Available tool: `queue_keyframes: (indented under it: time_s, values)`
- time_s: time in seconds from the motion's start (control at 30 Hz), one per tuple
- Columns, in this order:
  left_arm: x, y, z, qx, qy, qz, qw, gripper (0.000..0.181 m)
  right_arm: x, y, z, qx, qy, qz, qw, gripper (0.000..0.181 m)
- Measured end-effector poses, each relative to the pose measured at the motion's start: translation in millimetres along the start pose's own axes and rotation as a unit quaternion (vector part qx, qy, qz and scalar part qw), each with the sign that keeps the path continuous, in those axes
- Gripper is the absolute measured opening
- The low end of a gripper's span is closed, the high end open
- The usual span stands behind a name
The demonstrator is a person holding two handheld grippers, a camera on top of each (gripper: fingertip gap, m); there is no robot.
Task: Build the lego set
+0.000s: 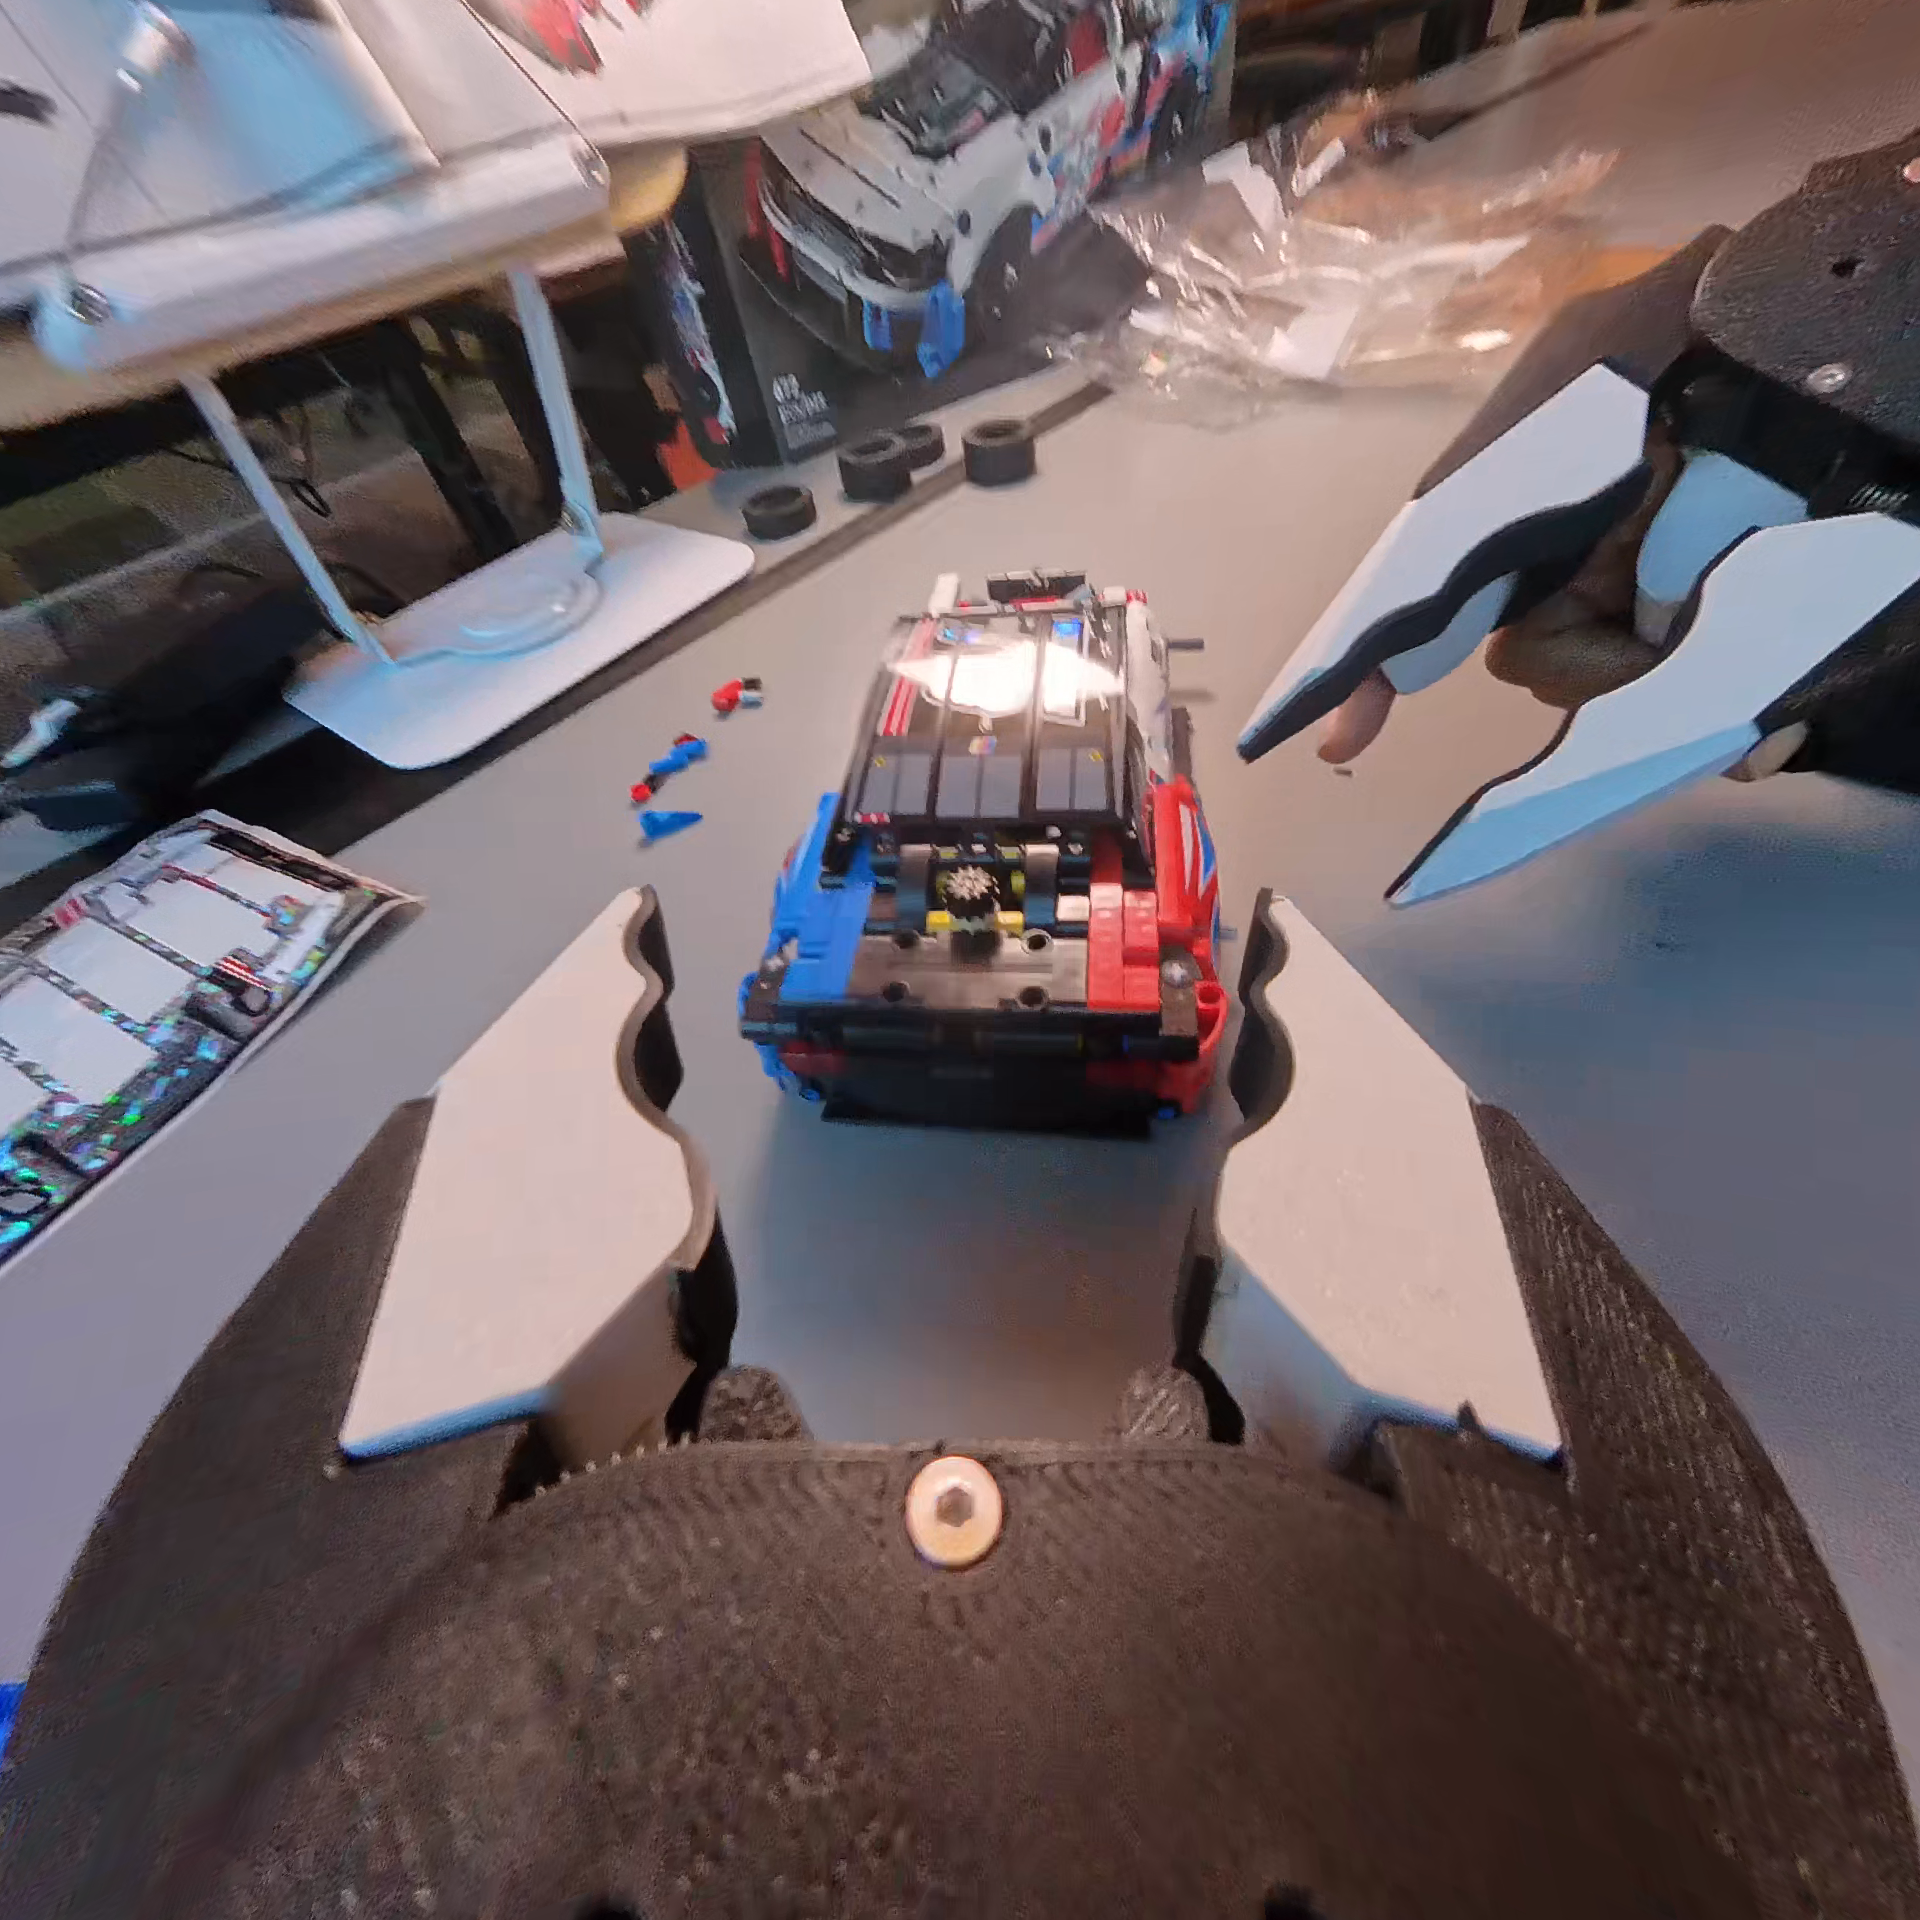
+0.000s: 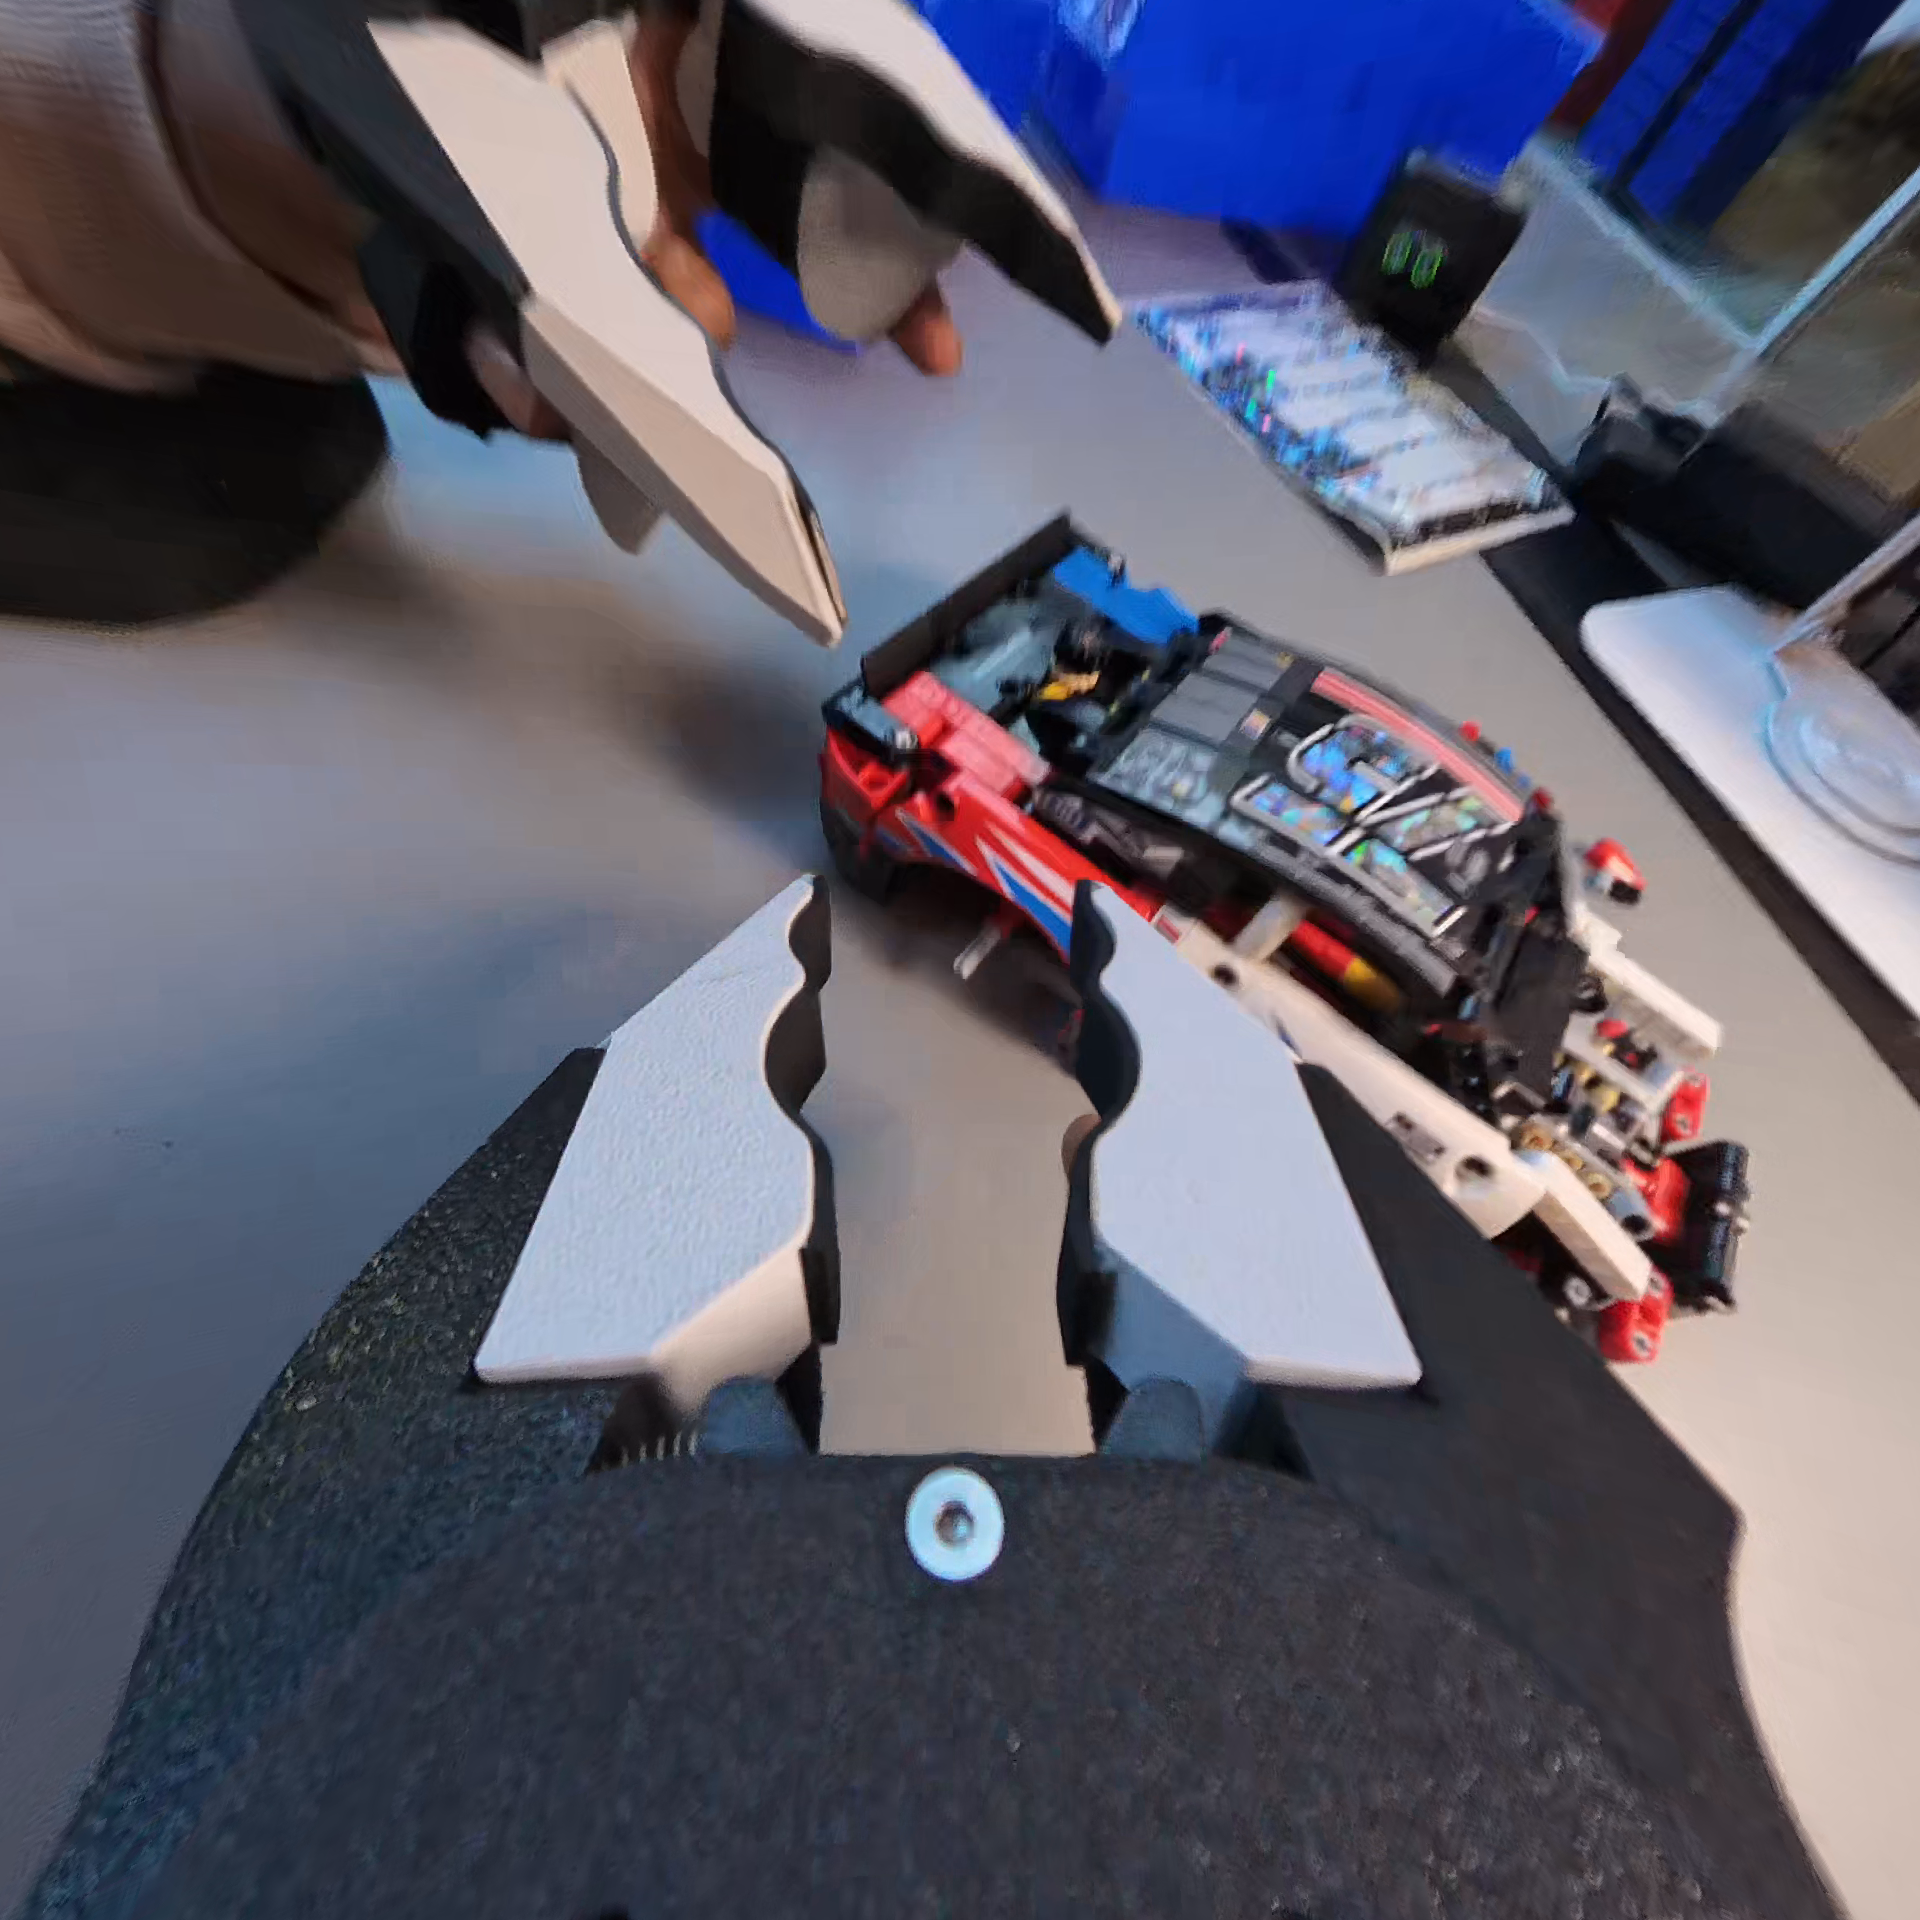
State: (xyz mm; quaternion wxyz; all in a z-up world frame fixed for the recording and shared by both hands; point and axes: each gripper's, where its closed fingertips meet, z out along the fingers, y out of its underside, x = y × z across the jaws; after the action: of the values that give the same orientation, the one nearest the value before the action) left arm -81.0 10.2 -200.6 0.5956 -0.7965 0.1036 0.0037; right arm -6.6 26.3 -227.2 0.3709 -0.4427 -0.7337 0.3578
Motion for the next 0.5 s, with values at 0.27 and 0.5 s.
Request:
queue_keyframes:
  time_s: [0.27, 0.5]
  values:
    - [-84, -98, 7, 0.117, -0.124, 0.012, 0.985, 0.055, 190, -103, -70, 0.185, 0.228, 0.020, 0.956, 0.034]
    - [-202, -155, 122, 0.079, -0.178, -0.018, 0.981, 0.045, 383, -109, -23, 0.108, 0.342, 0.048, 0.932, 0.036]
